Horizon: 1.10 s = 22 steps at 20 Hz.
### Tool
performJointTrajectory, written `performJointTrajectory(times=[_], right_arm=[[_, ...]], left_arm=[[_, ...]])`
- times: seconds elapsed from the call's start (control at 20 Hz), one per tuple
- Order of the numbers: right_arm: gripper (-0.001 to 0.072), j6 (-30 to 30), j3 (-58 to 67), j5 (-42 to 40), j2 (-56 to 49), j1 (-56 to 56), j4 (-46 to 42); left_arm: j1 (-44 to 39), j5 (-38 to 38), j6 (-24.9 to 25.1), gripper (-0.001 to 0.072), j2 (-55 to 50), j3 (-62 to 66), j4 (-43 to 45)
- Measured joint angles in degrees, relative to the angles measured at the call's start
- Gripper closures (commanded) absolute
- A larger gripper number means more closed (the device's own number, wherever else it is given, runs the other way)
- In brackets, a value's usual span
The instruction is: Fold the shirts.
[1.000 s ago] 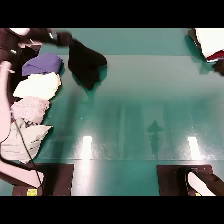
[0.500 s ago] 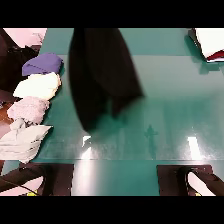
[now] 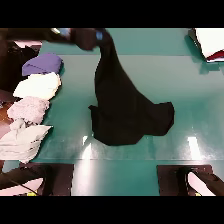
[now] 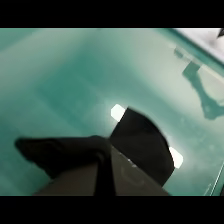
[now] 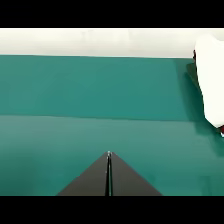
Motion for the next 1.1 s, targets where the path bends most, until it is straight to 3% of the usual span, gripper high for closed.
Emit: performJointTrajectory(times=[0.05, 0.1, 0.15, 0.35, 0.5, 0.7, 0.95, 1.1], right_arm=[[0.0690, 0.0, 0.0, 0.5, 0.0, 0.0, 0.0], [0.0691, 0.0, 0.0, 1.1, -0.1, 0.0, 0.0], [0.0690, 0.0, 0.1, 1.6, -0.1, 0.0, 0.0], [0.0691, 0.0, 0.1, 3.7, -0.1, 0.0, -0.2], [0.0690, 0.0, 0.0, 5.1, -0.1, 0.0, -0.3], [0.0690, 0.0, -2.3, 5.9, -0.1, 0.0, -0.2], [0.0690, 0.0, -9.0, 6.1, -0.1, 0.0, 1.0], [0.0691, 0.0, -12.6, 5.5, -0.1, 0.0, 2.2]], left_arm=[[-0.1, -0.1, -0.7, 0.0216, -1.8, -1.1, 0.8], [-0.1, -0.3, -1.4, -0.0013, -3.5, -1.9, 1.3], [-0.1, -0.4, -2.3, 0.0044, -4.9, -2.4, 1.8], [3.4, -3.5, -5.1, 0.0046, -6.7, -2.4, 3.1], [9.4, -11.1, -6.6, 0.0046, -5.0, -3.2, 4.5], [13.3, -15.6, -7.9, 0.0046, 1.1, -17.6, 5.7], [9.3, -6.3, -7.8, 0.0046, 7.9, -46.4, 0.9], [3.7, 2.3, -6.9, 0.0046, 9.1, -56.8, -3.3]])
